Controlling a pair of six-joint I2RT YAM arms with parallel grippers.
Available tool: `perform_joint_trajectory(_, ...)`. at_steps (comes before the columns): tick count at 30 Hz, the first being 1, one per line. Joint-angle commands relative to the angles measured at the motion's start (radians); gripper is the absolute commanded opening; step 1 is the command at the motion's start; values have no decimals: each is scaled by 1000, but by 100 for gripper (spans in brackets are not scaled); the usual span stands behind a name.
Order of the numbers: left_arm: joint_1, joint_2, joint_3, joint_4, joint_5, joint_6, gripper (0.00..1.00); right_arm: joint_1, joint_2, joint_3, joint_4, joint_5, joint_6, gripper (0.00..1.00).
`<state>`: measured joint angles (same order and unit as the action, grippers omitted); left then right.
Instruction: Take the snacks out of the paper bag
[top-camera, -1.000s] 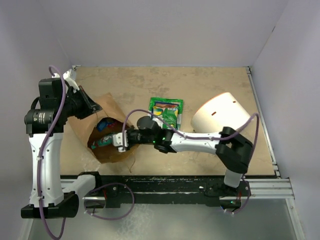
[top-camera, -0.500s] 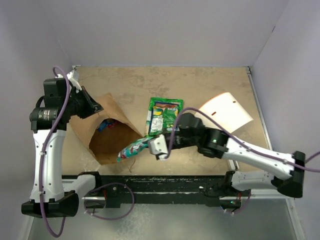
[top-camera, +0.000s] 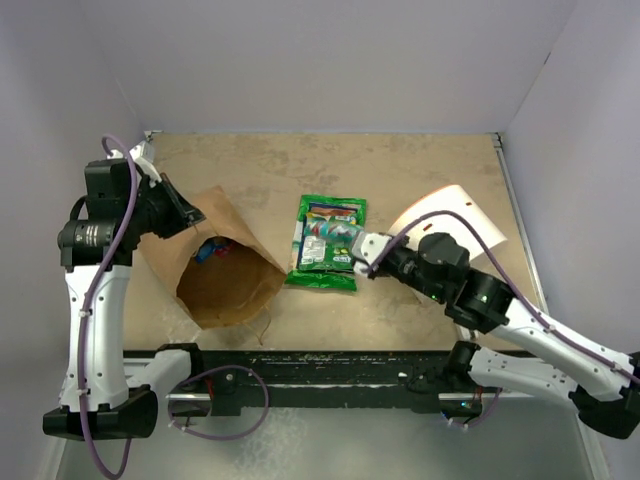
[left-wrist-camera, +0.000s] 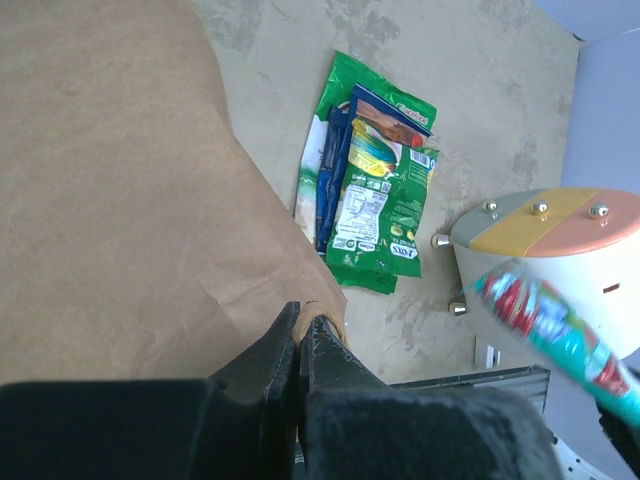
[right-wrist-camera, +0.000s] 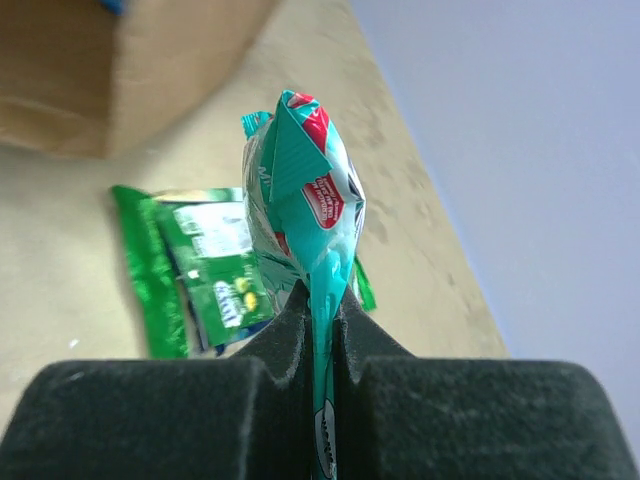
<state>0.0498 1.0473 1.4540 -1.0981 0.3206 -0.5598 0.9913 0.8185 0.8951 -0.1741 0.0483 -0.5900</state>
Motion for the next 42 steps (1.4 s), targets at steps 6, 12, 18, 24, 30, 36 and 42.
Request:
perform_joint_trajectory(6, -3, -18, 12, 37, 4, -20, 0, -64, 356, 214, 191, 314, 149, 0)
perform_joint_trajectory(12, -3, -56, 4, 13, 11, -41, 0, -115, 568, 306, 194, 328, 76, 0)
perform_joint_trajectory(18, -3, -56, 28, -11, -2, -40, 0, -117, 710, 382, 153, 347, 4, 0)
perform_joint_trajectory(24, -3, -61, 47, -34, -21, -33, 0, -117, 724, 330, 122, 299, -39, 0)
perform_joint_trajectory(30, -3, -54, 53, -36, -41, -25, 0, -115, 693, 227, 168, 259, -12, 0)
perform_joint_trajectory(36, -3, -34, 49, -9, -27, -29, 0, -109, 764, 269, 87, 199, 31, 0)
perform_joint_trajectory(42, -3, -23, 20, 12, -5, -32, 0, -86, 776, 235, 84, 145, 52, 0)
